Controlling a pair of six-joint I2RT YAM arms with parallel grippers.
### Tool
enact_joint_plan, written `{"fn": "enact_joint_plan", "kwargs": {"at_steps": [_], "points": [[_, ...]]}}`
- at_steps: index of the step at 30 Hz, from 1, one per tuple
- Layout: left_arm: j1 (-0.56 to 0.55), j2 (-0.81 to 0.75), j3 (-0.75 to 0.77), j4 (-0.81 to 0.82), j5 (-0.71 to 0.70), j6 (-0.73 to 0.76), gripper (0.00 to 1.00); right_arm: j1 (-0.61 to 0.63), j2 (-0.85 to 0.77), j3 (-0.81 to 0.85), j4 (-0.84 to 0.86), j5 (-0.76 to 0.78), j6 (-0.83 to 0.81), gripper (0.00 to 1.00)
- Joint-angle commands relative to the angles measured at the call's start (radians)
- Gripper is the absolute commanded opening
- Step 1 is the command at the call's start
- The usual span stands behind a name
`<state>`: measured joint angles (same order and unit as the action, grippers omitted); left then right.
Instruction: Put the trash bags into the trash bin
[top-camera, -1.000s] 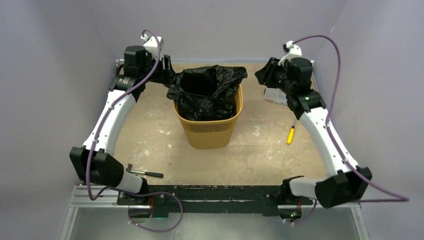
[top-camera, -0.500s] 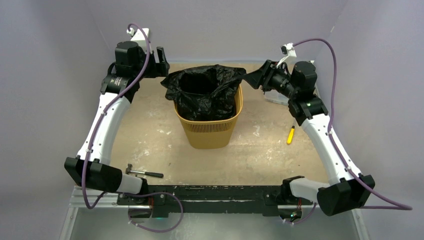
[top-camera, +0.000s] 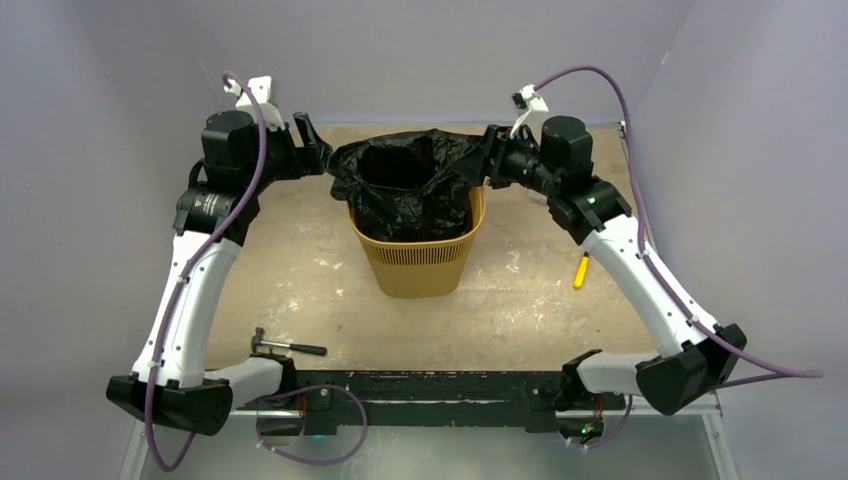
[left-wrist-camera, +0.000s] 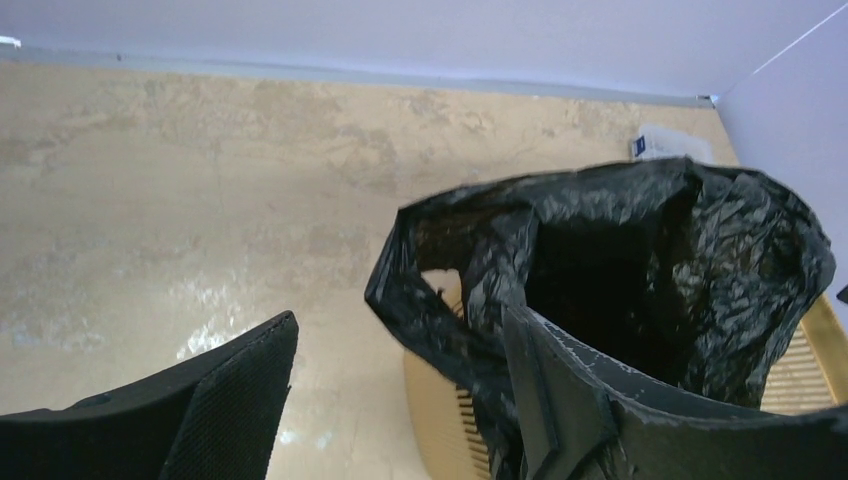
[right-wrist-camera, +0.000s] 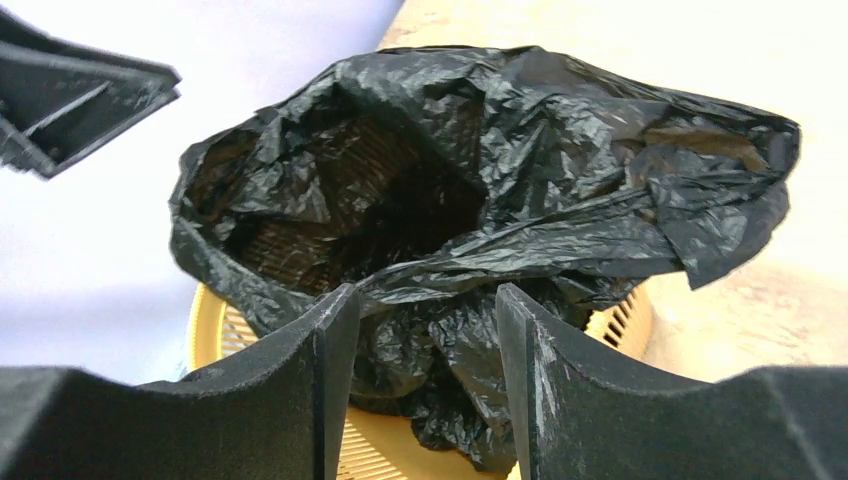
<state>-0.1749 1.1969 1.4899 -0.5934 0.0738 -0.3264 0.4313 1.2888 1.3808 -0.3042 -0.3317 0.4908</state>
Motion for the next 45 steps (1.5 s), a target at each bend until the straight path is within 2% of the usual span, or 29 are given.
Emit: {"fn": "enact_joint_plan", "kwargs": {"at_steps": [1, 8, 12, 21, 24, 29, 35, 41, 45], "points": [[0.008, -0.068, -0.032, -0.042, 0.017, -0.046, 0.74, 0.024, 0.006, 0.066, -0.049, 0.154, -0.015, 0.56], [0.008, -0.070, -0.059, -0.038, 0.075, -0.115, 0.69, 0.050, 0.024, 0.079, -0.051, 0.239, 0.029, 0.56], [0.008, -0.098, -0.140, 0.046, 0.110, -0.154, 0.68, 0.053, 0.015, 0.064, -0.037, 0.243, 0.060, 0.56], [0.008, -0.072, -0.173, 0.082, 0.163, -0.186, 0.66, 0.072, 0.060, 0.089, -0.047, 0.213, 0.068, 0.54], [0.006, -0.082, -0.189, 0.107, 0.166, -0.200, 0.62, 0.080, 0.067, 0.093, -0.056, 0.236, 0.068, 0.53], [0.007, -0.088, -0.197, 0.116, 0.176, -0.202, 0.46, 0.083, 0.072, 0.088, -0.049, 0.249, 0.070, 0.48], [0.007, -0.094, -0.198, 0.130, 0.189, -0.194, 0.36, 0.083, 0.040, 0.082, -0.013, 0.261, 0.093, 0.27], [0.008, -0.103, -0.211, 0.164, 0.243, -0.193, 0.17, 0.083, 0.014, 0.055, 0.002, 0.204, 0.107, 0.04], [0.008, -0.106, -0.215, 0.159, 0.257, -0.194, 0.00, 0.083, -0.015, 0.042, 0.015, 0.195, 0.108, 0.00]]}}
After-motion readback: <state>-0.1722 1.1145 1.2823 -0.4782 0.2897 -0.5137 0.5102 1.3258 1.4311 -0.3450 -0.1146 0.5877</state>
